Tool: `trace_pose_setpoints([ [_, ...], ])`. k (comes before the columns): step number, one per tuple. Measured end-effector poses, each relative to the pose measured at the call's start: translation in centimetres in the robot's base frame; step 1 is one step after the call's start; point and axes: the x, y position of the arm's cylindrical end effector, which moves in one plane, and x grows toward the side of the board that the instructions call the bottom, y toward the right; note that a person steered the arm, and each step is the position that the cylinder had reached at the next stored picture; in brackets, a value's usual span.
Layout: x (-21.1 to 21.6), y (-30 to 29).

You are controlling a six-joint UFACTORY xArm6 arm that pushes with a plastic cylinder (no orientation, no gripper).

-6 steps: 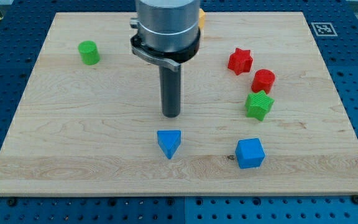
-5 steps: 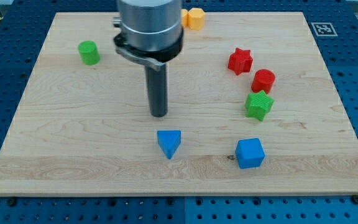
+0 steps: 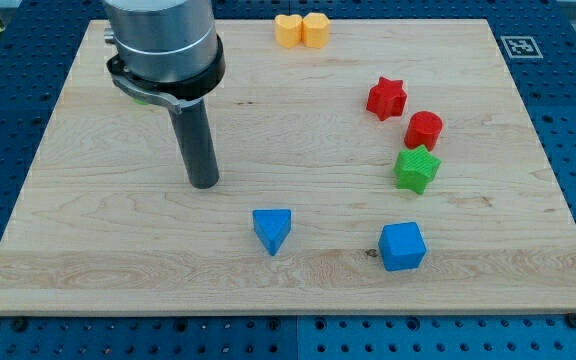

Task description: Move your arm parallel to the left of the blue triangle

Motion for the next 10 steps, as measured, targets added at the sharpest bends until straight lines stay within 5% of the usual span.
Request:
trace_pose_setpoints([
  [10, 6.5, 1.3],
])
